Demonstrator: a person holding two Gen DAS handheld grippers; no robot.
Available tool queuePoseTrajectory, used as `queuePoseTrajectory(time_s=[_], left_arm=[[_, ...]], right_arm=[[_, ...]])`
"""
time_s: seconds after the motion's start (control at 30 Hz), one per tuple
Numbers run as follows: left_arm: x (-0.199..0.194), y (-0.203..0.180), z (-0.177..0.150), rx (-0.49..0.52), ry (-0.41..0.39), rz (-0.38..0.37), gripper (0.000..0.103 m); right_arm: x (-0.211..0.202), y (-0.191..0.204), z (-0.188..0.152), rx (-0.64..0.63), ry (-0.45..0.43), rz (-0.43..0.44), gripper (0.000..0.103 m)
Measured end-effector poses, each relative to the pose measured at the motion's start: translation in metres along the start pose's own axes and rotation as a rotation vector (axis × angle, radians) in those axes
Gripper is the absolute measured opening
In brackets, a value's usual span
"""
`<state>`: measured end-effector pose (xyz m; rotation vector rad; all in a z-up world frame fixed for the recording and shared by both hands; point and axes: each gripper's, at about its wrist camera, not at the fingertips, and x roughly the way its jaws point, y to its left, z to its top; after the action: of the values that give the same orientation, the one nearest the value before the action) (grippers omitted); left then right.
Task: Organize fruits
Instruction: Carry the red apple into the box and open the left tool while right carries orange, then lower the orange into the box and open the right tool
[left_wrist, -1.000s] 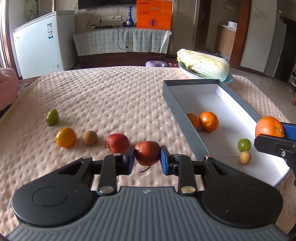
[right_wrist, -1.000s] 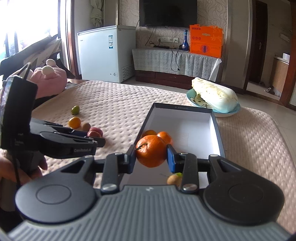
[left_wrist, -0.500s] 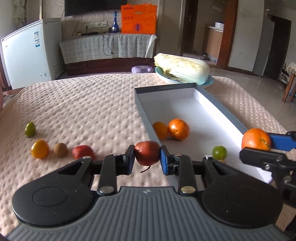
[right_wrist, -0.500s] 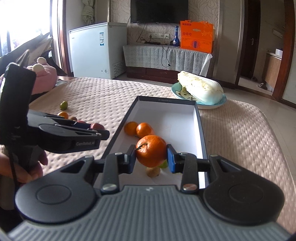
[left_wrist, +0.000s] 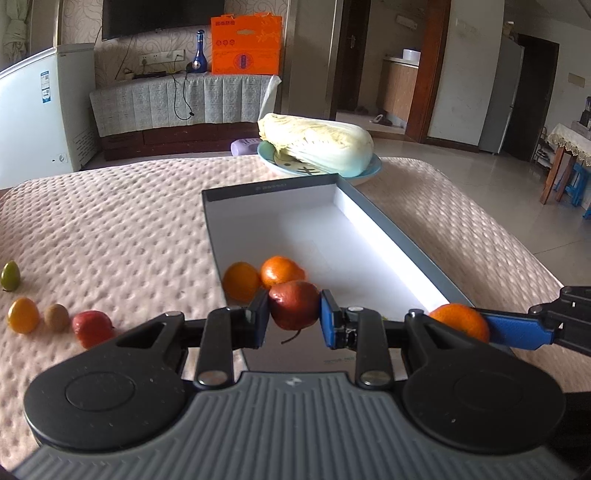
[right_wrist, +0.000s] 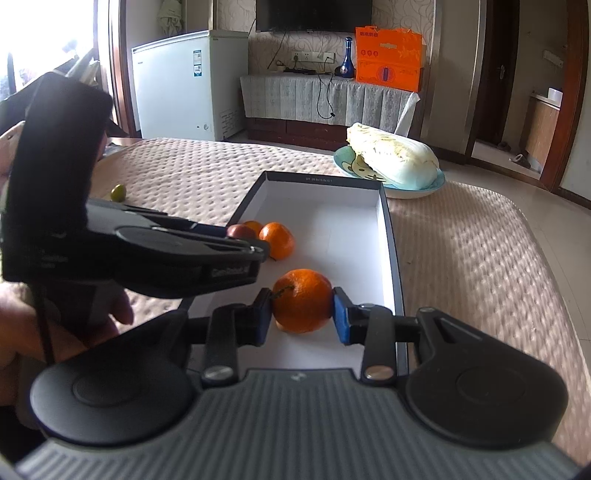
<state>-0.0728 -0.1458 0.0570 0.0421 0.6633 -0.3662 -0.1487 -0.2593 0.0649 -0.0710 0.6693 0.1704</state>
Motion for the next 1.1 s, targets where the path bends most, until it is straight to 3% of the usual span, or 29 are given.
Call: queuePoseTrajectory(time_s=[0.57, 0.7, 1.1], left_arm=[[0.006, -0.005, 0.001, 0.009, 0.018, -0.028, 0.035], [0.001, -0.002, 0.003, 0.008, 0.000, -0.029, 0.051], [-0.015, 0.022, 0.002, -0.018, -0.027, -0.013, 0.053]], right_arm=[[0.000, -0.004, -0.002, 0.008, 0.010, -0.008, 0.038], [0.003, -0.003, -0.001, 0.009, 0.011, -0.015, 0.038], [0.015, -0.005, 0.003, 0.054, 0.012, -0.047, 0.038]])
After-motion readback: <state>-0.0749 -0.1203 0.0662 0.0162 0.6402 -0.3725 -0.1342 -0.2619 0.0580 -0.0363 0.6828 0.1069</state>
